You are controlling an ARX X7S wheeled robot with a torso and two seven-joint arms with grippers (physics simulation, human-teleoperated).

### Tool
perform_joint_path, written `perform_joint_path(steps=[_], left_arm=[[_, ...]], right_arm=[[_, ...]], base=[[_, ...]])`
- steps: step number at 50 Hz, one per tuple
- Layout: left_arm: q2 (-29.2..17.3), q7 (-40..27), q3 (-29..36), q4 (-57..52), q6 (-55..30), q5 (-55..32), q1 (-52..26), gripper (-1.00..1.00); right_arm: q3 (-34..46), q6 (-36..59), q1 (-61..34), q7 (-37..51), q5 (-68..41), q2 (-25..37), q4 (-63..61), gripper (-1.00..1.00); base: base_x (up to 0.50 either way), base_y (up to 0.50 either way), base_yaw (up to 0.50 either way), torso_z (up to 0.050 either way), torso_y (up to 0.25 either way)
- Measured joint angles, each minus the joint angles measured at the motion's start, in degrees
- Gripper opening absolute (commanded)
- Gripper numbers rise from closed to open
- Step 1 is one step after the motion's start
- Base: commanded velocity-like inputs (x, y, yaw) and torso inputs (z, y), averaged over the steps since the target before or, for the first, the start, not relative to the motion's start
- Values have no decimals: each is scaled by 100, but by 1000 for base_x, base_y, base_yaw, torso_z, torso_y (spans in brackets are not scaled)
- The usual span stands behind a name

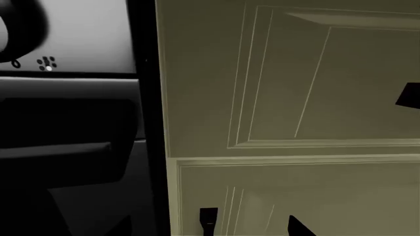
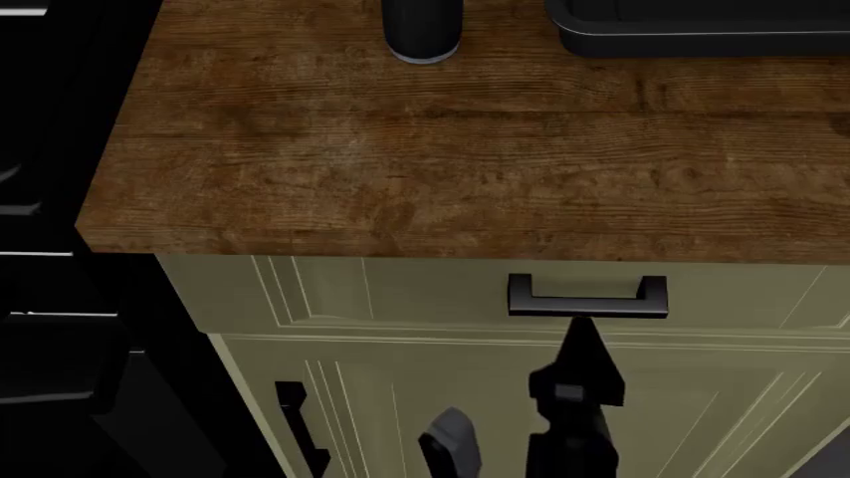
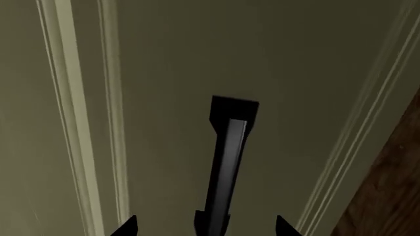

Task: Open the right drawer.

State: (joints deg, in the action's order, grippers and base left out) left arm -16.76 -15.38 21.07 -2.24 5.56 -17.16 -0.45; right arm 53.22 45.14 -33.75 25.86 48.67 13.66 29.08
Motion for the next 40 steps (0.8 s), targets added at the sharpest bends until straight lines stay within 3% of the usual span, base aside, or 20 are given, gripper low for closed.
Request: perform_joint_path(steps=[40], left_arm=[[-59, -61, 54, -43, -18, -61, -12, 100]], right_arm=[[-196, -994, -889, 832, -527, -544, 1940, 100]], base=[[0, 0, 0, 0, 0]])
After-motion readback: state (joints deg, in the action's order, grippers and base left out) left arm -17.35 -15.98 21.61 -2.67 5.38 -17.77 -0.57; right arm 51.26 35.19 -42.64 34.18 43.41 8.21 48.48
